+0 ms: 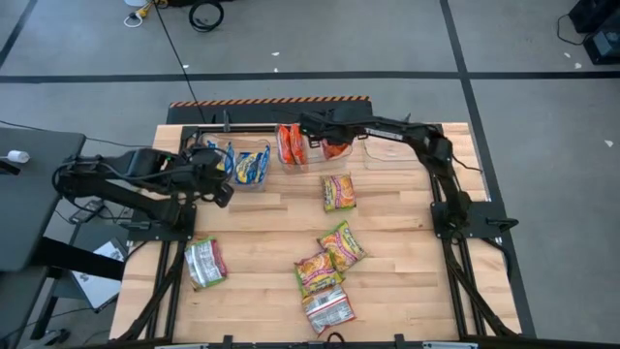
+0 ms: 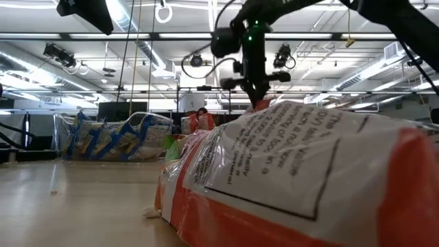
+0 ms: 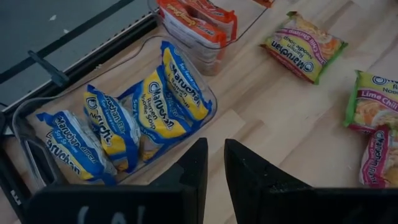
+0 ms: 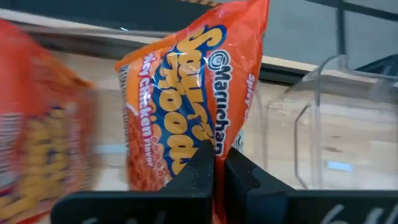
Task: Sort Maruchan noodles
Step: Put the orange noodle pack into the middle transparent bin
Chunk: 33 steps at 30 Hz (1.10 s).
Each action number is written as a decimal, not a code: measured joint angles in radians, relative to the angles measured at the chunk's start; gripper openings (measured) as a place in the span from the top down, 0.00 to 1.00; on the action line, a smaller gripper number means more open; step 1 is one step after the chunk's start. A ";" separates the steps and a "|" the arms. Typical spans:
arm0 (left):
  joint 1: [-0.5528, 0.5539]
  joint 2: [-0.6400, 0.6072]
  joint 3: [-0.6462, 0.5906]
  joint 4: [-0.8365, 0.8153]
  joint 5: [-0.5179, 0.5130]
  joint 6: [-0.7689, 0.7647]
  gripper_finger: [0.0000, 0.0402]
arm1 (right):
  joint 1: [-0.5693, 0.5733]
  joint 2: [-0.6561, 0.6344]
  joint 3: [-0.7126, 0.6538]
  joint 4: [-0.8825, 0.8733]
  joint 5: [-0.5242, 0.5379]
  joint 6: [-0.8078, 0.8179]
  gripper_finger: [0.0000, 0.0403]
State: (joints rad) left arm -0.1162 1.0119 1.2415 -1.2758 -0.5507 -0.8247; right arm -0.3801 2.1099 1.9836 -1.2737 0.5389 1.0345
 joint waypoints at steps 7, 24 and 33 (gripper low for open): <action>0.002 0.000 0.000 0.000 -0.004 0.002 0.85 | -0.043 0.064 0.000 -0.028 0.014 -0.032 0.95; 0.001 -0.133 0.000 -0.071 0.085 0.006 0.85 | -0.060 0.065 -0.056 0.056 0.022 -0.013 0.71; 0.001 -0.285 -0.004 0.007 0.058 0.080 0.85 | -0.017 0.005 0.027 -0.020 0.047 -0.097 0.70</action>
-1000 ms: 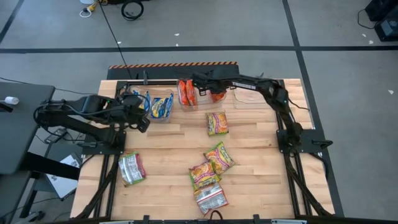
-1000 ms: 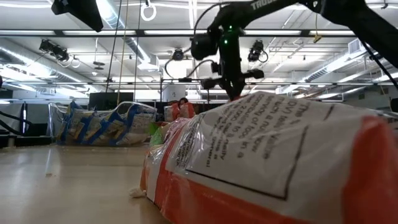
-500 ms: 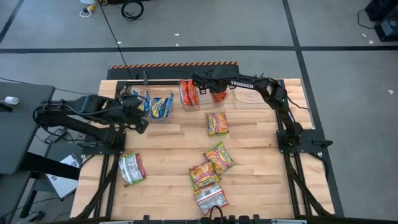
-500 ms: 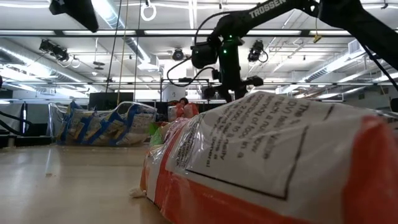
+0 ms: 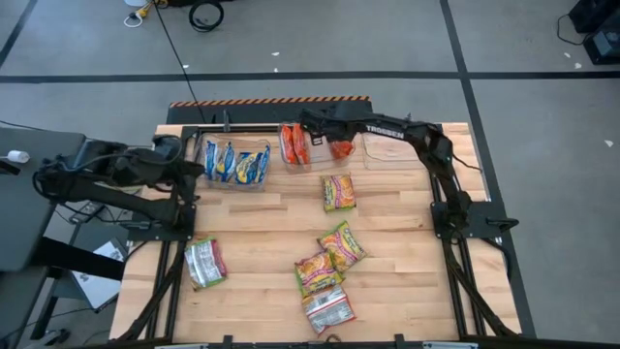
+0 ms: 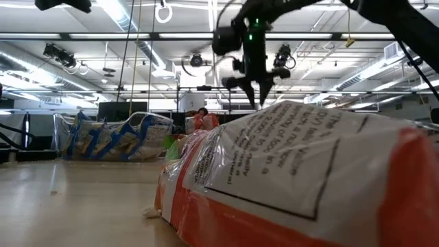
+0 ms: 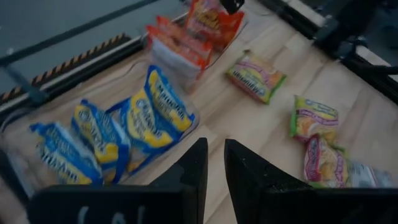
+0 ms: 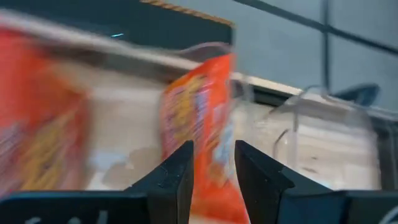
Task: Sort Maruchan noodles
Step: Put the orange noodle pack into the middle transparent bin
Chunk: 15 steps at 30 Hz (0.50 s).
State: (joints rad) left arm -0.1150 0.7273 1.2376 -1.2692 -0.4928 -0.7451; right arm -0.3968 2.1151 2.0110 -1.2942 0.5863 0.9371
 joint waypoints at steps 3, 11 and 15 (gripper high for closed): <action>0.000 -0.003 -0.001 0.022 0.000 0.042 0.85 | 0.078 -0.044 0.005 0.011 -0.060 -0.127 0.70; 0.000 -0.002 -0.001 0.035 0.016 0.109 0.85 | 0.454 -0.061 0.005 -0.027 -0.395 -0.310 0.72; 0.000 -0.002 -0.002 0.040 0.065 0.131 0.85 | 0.662 -0.056 -0.011 -0.030 -0.539 -0.310 0.72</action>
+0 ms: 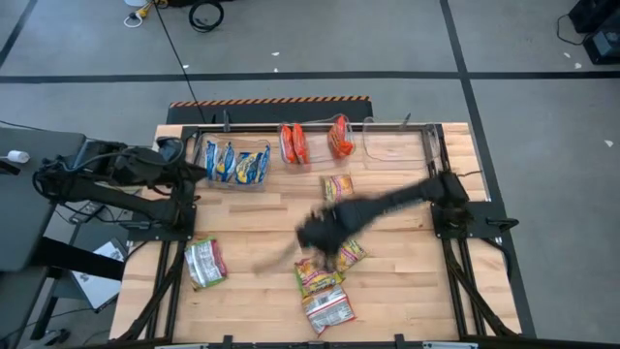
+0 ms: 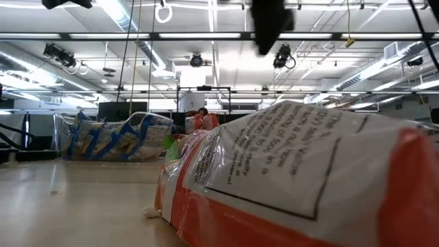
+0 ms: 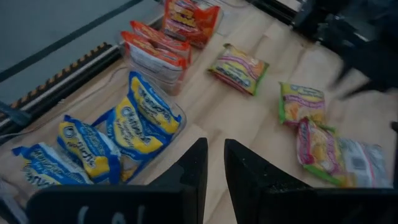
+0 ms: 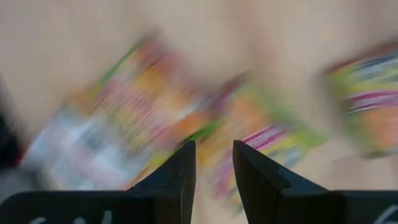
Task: Sort Maruchan noodles
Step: Put the orange noodle pack into the middle transparent bin
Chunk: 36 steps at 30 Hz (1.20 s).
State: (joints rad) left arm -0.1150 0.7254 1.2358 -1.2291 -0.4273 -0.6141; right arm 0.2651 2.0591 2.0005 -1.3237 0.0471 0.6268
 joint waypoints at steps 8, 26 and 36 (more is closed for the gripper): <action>0.000 0.000 0.000 0.042 0.027 0.060 0.85 | 0.326 0.001 -0.063 0.110 -0.039 -0.202 0.65; 0.001 0.016 -0.001 0.428 -0.097 0.520 0.85 | 0.546 0.007 -0.457 0.882 0.300 -0.786 0.40; 0.001 0.027 -0.001 0.414 -0.116 0.425 0.85 | 0.571 0.137 -0.378 0.839 0.467 -0.787 0.41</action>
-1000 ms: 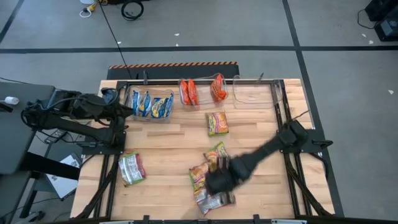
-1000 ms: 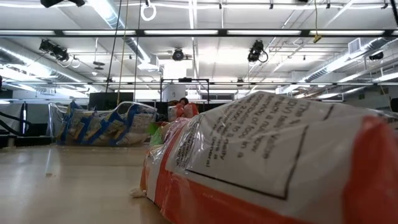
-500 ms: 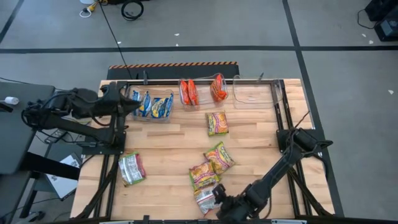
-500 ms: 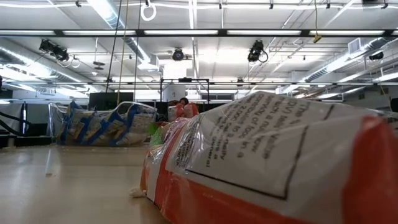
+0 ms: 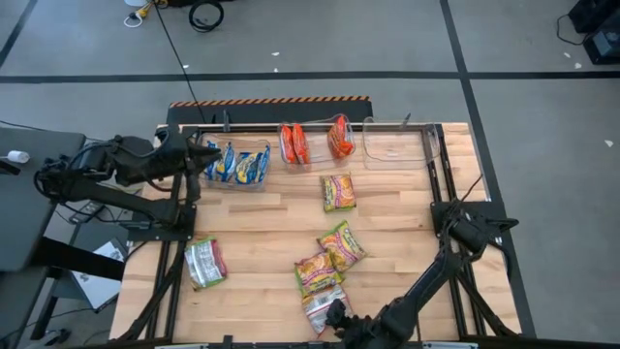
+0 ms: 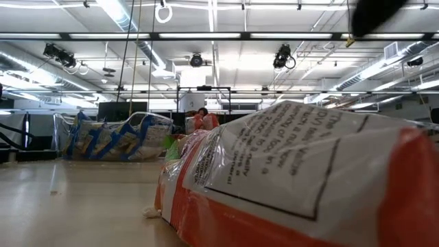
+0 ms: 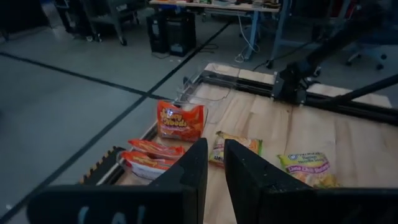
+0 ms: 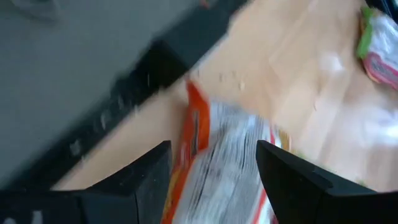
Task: Sort Maruchan noodles
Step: Put the orange noodle pack into the middle transparent bin
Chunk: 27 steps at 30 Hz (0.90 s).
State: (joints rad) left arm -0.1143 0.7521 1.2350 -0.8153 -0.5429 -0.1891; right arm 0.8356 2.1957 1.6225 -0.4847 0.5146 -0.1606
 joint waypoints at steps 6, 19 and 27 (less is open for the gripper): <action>0.000 0.001 0.000 -0.059 -0.004 -0.043 0.85 | 0.012 0.042 0.057 -0.148 0.095 0.140 0.41; 0.000 0.007 0.000 -0.103 -0.015 -0.115 0.85 | 0.021 0.042 -0.060 -0.063 0.071 0.107 0.56; 0.000 0.007 0.000 -0.113 -0.015 -0.115 0.85 | 0.020 0.043 -0.040 -0.022 0.048 0.122 0.86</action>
State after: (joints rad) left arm -0.1143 0.7593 1.2350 -0.9285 -0.5575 -0.3042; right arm 0.8558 2.2387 1.5826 -0.5063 0.5631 -0.0382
